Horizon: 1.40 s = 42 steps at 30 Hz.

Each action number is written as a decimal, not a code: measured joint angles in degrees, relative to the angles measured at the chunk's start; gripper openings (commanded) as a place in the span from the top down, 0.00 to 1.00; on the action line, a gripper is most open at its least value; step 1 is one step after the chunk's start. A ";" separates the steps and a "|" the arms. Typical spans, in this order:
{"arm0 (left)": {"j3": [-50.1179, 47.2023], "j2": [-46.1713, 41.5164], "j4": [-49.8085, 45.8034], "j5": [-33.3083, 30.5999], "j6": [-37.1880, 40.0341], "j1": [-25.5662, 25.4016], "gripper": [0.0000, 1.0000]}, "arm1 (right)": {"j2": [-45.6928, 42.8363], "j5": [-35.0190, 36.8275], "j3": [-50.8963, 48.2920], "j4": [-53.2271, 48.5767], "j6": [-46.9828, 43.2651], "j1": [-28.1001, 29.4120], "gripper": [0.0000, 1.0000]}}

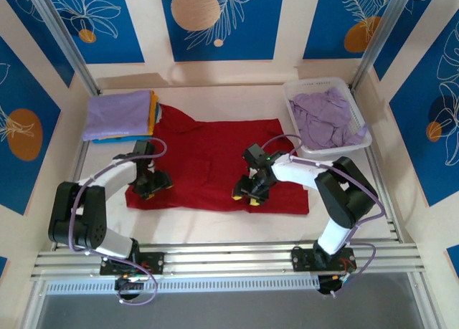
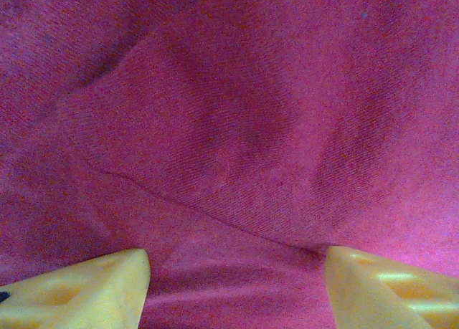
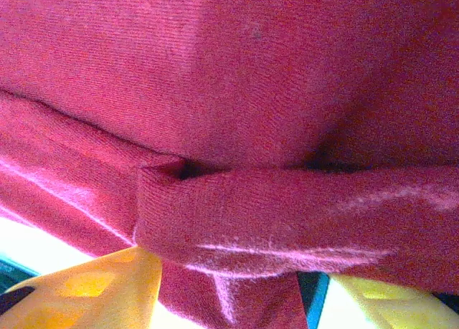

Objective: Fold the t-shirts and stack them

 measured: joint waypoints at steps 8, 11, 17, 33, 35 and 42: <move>-3.85 -6.29 -4.22 -3.02 0.02 0.33 0.31 | -3.04 -1.40 -3.52 0.26 0.61 3.21 0.45; -3.72 -8.92 -5.99 -3.65 0.04 0.37 0.31 | -5.90 -1.05 -4.98 -2.58 0.61 3.04 0.45; 2.05 -11.10 -10.27 -4.66 1.29 0.37 0.31 | -11.93 -0.31 -3.98 -7.10 0.35 0.20 0.45; 26.56 9.14 -5.46 -0.94 2.86 0.37 0.39 | -9.97 7.39 8.33 -10.08 -4.24 -12.15 0.47; 29.24 12.46 -4.07 0.20 2.36 0.37 0.40 | -8.46 8.28 10.60 -10.10 -4.83 -13.46 0.48; 37.18 23.58 -1.22 3.23 -0.07 0.17 0.45 | 0.37 12.41 21.40 -12.46 -9.99 -16.41 0.51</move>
